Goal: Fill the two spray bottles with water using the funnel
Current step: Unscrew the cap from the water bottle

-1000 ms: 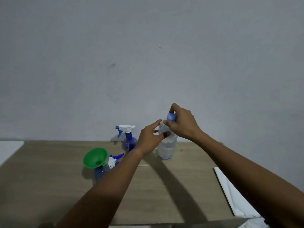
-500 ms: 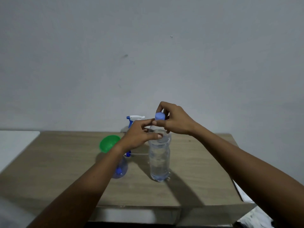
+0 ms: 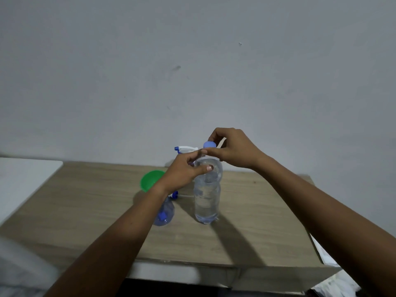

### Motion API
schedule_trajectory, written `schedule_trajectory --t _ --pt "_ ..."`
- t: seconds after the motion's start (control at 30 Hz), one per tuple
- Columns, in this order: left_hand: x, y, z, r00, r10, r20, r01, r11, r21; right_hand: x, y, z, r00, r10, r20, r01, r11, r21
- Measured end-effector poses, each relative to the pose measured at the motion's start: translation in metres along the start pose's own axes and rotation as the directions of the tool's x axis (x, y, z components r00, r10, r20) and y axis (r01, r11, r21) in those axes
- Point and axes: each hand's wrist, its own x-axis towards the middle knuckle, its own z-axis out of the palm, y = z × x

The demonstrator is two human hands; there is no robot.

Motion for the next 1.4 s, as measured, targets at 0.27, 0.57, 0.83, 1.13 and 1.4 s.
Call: schedule_trajectory --t 0.27,0.57,0.83,1.13,1.4 --pt "-0.004 0.003 0.001 1.000 -0.011 0.002 0.011 1.000 -0.008 -0.002 0.003 0.005 0.994 -0.103 -0.025 0.101 0.993 -0.068" --pt "-0.007 0.003 0.001 0.998 -0.059 -0.008 0.059 0.997 -0.049 -0.002 0.004 0.000 0.991 -0.095 0.097 0.097 0.995 -0.015" --pt "-0.010 0.005 0.002 0.992 -0.125 -0.015 0.123 0.988 -0.090 -0.001 0.003 0.012 0.998 -0.001 -0.063 0.000 1.000 -0.025" --pt "-0.006 0.010 0.003 0.991 -0.135 0.013 0.135 0.987 -0.090 0.000 0.005 -0.006 0.991 -0.062 0.120 0.071 0.995 -0.076" --pt "-0.008 0.011 -0.002 0.991 -0.131 0.025 0.132 0.990 -0.040 -0.001 -0.005 0.007 0.998 0.029 -0.056 -0.036 0.990 -0.133"
